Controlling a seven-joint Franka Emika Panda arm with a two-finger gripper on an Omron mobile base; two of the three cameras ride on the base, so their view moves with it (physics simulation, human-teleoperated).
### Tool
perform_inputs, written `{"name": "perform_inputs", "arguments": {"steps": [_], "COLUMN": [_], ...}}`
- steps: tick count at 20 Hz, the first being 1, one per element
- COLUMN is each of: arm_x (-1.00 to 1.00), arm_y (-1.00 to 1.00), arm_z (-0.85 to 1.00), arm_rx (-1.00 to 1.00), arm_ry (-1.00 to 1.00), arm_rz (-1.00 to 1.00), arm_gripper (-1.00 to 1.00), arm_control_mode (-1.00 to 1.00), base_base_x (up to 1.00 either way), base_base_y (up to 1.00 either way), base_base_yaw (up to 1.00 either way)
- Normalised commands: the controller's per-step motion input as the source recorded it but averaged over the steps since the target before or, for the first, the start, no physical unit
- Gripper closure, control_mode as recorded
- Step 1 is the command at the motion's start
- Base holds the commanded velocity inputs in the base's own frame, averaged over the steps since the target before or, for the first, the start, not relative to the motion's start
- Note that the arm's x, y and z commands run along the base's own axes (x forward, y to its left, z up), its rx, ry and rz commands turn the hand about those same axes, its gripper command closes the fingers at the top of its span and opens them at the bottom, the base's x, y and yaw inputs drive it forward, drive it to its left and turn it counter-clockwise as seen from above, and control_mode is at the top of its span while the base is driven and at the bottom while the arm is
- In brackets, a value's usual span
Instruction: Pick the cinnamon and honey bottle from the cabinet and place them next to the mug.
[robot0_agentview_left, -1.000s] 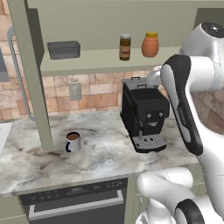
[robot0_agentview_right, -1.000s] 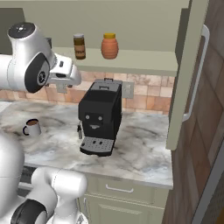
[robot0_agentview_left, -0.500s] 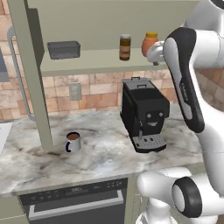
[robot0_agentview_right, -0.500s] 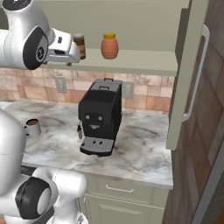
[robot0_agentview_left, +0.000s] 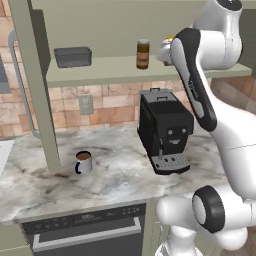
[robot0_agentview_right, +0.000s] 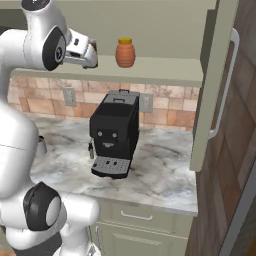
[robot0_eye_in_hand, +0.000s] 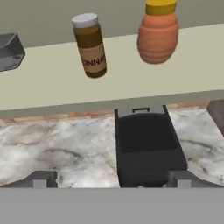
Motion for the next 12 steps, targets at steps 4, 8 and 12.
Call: {"name": "perform_inputs", "arguments": {"steps": [4, 8, 12], "arm_x": [0.32, 0.36, 0.29], "arm_y": [0.37, 0.34, 0.08], "arm_z": [-0.08, -0.25, -0.11], "arm_rx": [0.00, 0.00, 0.00], "arm_ry": [-0.13, -0.13, -0.12], "arm_rz": [-0.12, -0.10, -0.03], "arm_gripper": [-1.00, -1.00, -1.00], "arm_control_mode": [-1.00, -1.00, -1.00], "base_base_x": [0.00, 0.00, 0.00], "base_base_y": [0.00, 0.00, 0.00], "base_base_yaw": [0.00, 0.00, 0.00]}}
